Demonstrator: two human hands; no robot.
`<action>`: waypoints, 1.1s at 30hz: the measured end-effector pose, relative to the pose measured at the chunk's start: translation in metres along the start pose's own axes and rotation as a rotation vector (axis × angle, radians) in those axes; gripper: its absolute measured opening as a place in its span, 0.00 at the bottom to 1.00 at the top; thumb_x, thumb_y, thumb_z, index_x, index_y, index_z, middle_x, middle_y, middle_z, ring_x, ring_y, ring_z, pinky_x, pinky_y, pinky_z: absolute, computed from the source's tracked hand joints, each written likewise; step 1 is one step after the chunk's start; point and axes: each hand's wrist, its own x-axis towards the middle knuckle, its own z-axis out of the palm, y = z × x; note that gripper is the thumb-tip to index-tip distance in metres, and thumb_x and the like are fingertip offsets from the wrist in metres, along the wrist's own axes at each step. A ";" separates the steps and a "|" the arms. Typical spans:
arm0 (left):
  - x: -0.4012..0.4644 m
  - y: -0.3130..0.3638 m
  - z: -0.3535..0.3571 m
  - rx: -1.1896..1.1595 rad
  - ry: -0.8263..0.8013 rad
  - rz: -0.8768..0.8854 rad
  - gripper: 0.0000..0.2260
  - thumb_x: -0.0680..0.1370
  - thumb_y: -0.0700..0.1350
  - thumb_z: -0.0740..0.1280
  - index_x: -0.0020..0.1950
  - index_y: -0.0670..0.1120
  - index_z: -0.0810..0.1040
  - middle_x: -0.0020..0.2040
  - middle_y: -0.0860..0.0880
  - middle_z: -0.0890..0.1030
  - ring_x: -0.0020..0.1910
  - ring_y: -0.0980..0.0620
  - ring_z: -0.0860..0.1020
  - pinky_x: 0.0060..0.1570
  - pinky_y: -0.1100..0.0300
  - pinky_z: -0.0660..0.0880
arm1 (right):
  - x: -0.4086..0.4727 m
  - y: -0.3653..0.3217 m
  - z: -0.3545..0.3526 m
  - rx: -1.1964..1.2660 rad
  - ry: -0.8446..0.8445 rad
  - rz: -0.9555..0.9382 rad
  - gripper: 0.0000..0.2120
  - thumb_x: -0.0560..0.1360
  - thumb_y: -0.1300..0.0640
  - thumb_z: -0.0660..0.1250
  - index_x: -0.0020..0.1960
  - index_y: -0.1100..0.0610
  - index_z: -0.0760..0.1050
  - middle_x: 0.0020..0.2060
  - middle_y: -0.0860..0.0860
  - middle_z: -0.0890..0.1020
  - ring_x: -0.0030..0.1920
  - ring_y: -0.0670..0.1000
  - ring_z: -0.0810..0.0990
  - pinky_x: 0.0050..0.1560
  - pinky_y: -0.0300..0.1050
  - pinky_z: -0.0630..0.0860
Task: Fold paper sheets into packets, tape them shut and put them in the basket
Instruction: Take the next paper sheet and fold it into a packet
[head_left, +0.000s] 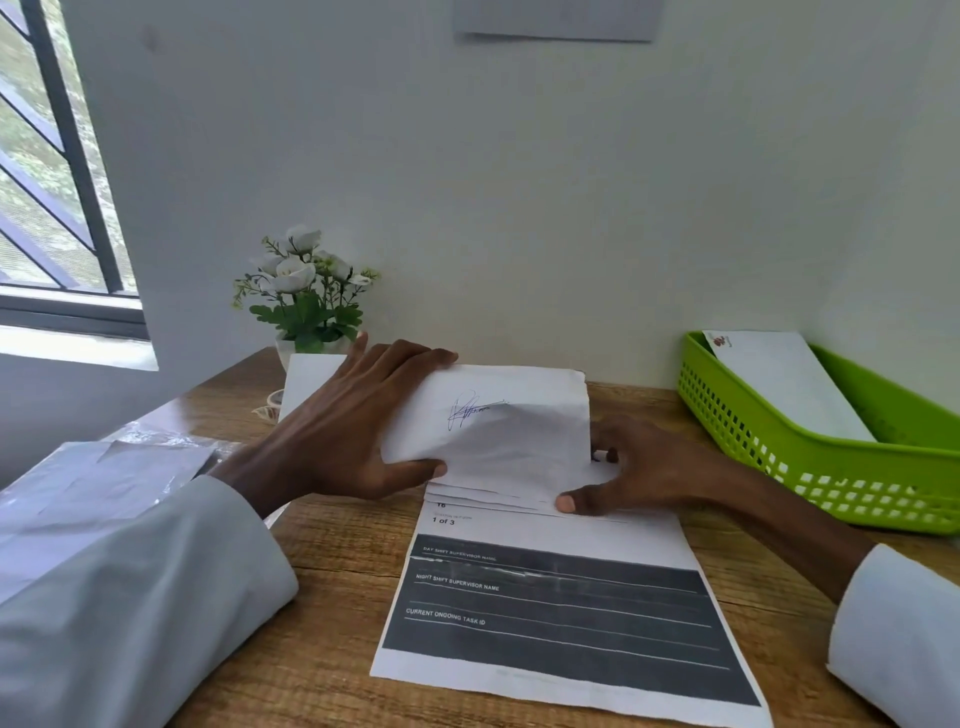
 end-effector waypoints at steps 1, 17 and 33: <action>0.000 0.000 0.000 -0.004 0.006 0.000 0.42 0.68 0.68 0.68 0.74 0.49 0.60 0.67 0.50 0.69 0.62 0.52 0.68 0.67 0.36 0.64 | 0.001 0.000 -0.001 0.010 -0.020 0.009 0.37 0.60 0.29 0.73 0.64 0.44 0.76 0.58 0.41 0.79 0.56 0.43 0.77 0.61 0.47 0.76; 0.000 -0.005 -0.004 -0.038 0.061 -0.025 0.42 0.68 0.68 0.70 0.74 0.50 0.61 0.65 0.52 0.68 0.59 0.60 0.62 0.64 0.37 0.68 | -0.021 -0.025 -0.003 -0.078 0.218 0.018 0.41 0.59 0.35 0.77 0.68 0.45 0.72 0.61 0.41 0.78 0.59 0.47 0.77 0.61 0.48 0.75; -0.003 -0.015 -0.012 -0.007 0.267 -0.130 0.42 0.65 0.64 0.74 0.73 0.47 0.64 0.65 0.50 0.69 0.59 0.50 0.68 0.55 0.57 0.69 | -0.046 -0.006 -0.061 0.795 0.696 0.016 0.04 0.69 0.63 0.76 0.44 0.56 0.84 0.39 0.52 0.88 0.37 0.46 0.83 0.35 0.33 0.78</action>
